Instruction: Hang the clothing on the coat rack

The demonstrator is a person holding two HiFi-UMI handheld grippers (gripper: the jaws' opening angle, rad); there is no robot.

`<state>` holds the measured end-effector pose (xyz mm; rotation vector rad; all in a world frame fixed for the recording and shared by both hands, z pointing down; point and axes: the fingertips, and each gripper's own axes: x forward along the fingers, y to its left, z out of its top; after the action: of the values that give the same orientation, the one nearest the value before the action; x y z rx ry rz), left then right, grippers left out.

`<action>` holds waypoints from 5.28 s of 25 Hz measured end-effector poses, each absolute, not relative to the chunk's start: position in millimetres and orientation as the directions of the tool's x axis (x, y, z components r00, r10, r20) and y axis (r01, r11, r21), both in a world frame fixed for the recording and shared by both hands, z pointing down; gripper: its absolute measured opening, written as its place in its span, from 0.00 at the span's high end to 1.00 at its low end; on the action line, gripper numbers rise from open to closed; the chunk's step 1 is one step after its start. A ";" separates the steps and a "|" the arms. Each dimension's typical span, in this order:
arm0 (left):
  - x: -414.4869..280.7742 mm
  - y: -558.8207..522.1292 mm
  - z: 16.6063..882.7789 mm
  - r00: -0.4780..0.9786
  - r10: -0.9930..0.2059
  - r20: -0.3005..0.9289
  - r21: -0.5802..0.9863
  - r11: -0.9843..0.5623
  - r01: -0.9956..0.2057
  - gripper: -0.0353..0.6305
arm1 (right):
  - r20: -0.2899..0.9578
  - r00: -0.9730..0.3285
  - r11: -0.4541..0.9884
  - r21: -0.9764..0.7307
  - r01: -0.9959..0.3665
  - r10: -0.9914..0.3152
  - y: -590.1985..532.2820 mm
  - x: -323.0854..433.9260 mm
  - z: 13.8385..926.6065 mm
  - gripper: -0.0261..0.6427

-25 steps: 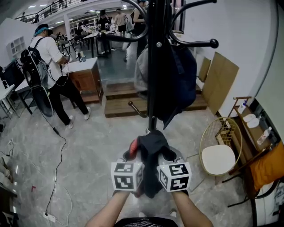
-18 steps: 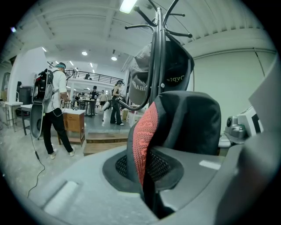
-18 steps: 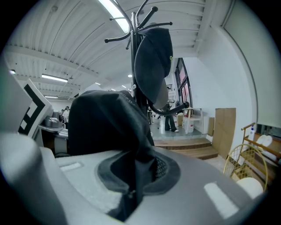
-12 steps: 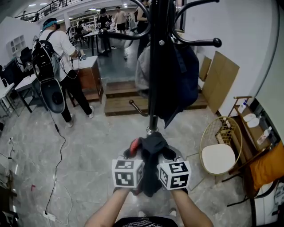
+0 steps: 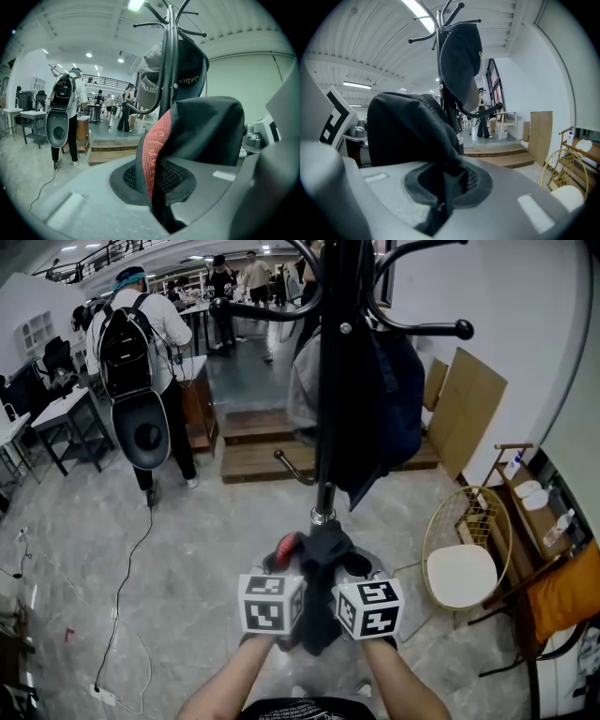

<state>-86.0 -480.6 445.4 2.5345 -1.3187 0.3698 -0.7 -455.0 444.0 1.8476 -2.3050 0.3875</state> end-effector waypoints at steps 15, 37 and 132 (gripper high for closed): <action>-84.2 -476.4 450.3 0.559 -0.754 0.345 0.095 -0.565 -0.820 0.93 | 0.288 -0.223 0.201 -0.103 -0.974 -0.931 -451.7 -2.8 453.3 0.93; -87.1 -459.0 464.6 0.558 -0.743 0.370 0.089 -0.570 -0.817 0.93 | 0.316 -0.232 0.213 -0.095 -0.972 -0.920 -438.5 -9.7 467.8 0.93; -91.4 -320.6 436.4 0.540 -0.773 0.333 0.039 -0.560 -0.827 0.79 | 0.250 -0.354 0.351 -0.060 -0.934 -0.901 -304.2 -30.1 434.3 0.88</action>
<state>-91.4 -320.6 436.4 2.5839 -1.3597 0.4152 -30.1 -304.2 434.3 1.6729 -2.4349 0.2862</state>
